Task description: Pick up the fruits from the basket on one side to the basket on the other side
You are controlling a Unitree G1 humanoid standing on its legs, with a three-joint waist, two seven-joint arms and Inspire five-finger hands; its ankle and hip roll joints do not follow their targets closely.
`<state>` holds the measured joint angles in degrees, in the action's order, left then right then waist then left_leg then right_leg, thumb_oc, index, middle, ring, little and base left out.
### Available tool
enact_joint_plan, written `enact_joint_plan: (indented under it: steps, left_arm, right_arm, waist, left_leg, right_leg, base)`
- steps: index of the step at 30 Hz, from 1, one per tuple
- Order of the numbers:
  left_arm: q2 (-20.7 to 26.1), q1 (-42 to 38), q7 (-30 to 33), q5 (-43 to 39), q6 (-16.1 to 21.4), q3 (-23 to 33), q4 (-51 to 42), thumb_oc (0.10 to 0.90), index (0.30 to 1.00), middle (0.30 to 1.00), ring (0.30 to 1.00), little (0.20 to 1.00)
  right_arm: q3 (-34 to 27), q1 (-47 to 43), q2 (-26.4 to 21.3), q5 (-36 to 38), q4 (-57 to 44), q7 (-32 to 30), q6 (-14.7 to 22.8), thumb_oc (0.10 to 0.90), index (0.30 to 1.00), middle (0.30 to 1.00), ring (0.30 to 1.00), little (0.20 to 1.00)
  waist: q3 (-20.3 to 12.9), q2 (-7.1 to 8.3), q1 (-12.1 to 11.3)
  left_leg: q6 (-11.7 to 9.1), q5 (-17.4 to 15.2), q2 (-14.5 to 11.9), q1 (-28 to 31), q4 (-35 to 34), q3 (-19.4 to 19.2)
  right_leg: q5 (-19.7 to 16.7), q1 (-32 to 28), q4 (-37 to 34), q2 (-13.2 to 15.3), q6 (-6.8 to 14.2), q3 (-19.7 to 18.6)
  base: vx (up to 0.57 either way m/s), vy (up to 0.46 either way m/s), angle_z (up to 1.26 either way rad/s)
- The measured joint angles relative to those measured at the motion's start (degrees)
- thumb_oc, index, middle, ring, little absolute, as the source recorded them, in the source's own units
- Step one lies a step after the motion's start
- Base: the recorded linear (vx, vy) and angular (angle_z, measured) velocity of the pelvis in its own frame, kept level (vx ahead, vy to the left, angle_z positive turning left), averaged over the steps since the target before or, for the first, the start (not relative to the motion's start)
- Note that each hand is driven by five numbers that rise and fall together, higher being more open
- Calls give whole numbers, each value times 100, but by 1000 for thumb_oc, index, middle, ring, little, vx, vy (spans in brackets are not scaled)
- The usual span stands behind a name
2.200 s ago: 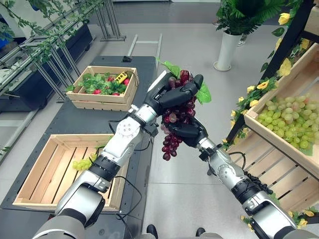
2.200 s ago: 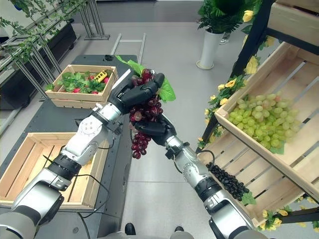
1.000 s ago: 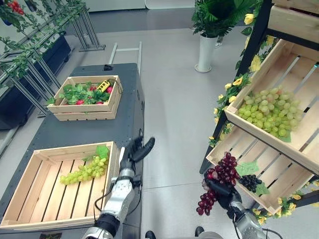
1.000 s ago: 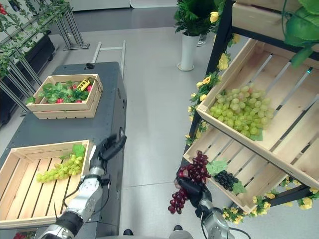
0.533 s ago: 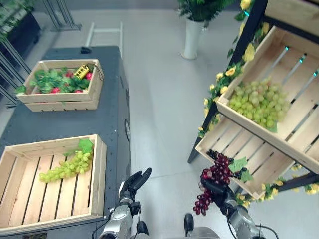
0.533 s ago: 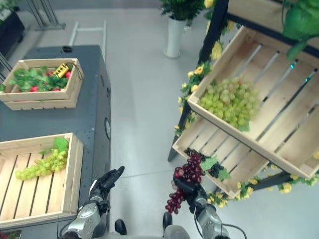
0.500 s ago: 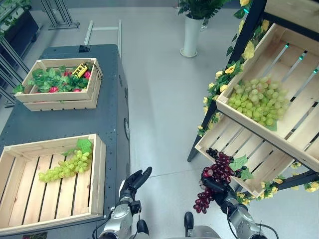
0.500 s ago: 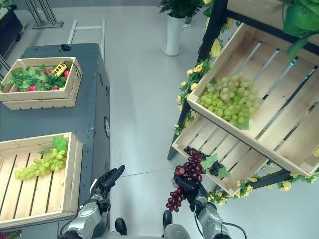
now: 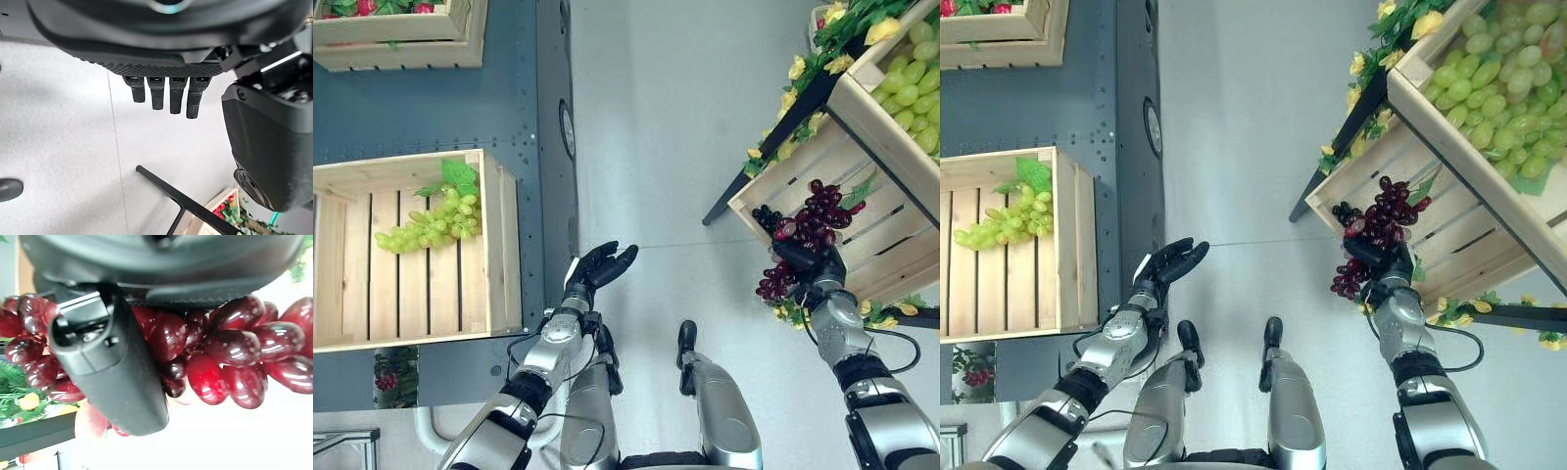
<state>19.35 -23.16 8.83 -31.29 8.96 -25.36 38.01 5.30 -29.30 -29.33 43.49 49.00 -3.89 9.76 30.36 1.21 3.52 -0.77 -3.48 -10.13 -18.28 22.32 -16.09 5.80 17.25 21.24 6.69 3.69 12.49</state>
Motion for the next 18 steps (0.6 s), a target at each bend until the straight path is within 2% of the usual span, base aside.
enact_joint_plan:
  steps: [2, 4, 6, 8, 10, 14, 18]
  left_arm:
    - [5, -21, -27, 0, -2, -89, -20, 800, 900, 900, 900, 900]
    - [14, -11, -19, -5, -3, -128, -34, 800, 900, 900, 900, 900]
    - [58, -6, -17, -11, -4, -147, -54, 800, 900, 900, 900, 900]
    - [71, 2, -10, -72, -12, -154, -55, 800, 900, 900, 900, 900]
    - [98, 16, 6, -108, -18, -192, -89, 800, 900, 900, 900, 900]
    - [244, -4, 41, -110, -28, -314, -330, 800, 900, 900, 900, 900]
    - [254, 32, 123, -117, -67, -375, -342, 800, 900, 900, 900, 900]
  right_arm:
    - [-12, -63, -232, -112, 0, -165, 0, 400, 300, 300, 300, 300]
    - [-19, -100, -390, -186, 6, -246, -5, 400, 300, 300, 300, 300]
    - [-19, -242, -680, -458, 46, -383, -39, 400, 300, 300, 300, 300]
    - [-20, -375, -833, -497, 214, -489, -75, 400, 300, 300, 300, 300]
    - [-17, -488, -899, -611, 378, -608, -198, 400, 300, 300, 300, 300]
    - [6, -737, -1226, -1193, 627, -756, -493, 400, 300, 300, 300, 300]
    - [23, -973, -1329, -1443, 876, -1019, -716, 400, 300, 300, 300, 300]
  waist:
    - [1, 5, 0]
    - [1, 7, -20]
    - [7, 17, -62]
    - [14, 28, -60]
    - [46, 95, -109]
    - [25, 51, -157]
    - [25, 50, -156]
  left_leg:
    - [38, -264, -7, -377, 612, 108]
    - [44, -387, -23, -633, 977, 161]
    - [83, -619, -90, -1118, 1544, 206]
    - [92, -695, -125, -1445, 1858, 274]
    - [76, -719, -140, -1612, 2036, 358]
    - [58, -790, -126, -2083, 2385, 612]
    - [55, -788, -71, -2154, 2398, 715]
  right_leg:
    - [360, 400, 738, 155, -3, -9]
    - [512, 672, 1121, 192, -13, -72]
    - [736, 1193, 1731, 259, -74, -147]
    - [830, 1507, 2053, 296, -110, -146]
    - [856, 1656, 2220, 289, -141, -132]
    - [937, 2075, 2571, 269, -201, -112]
    - [955, 2149, 2611, 256, -202, -104]
  base:
    - [-12, 51, 18]
    - [-24, 48, 4]
    - [-29, 39, -8]
    - [-9, 6, 2]
    - [-22, -2, -1]
    - [-12, -11, 0]
    - [0, 0, 0]
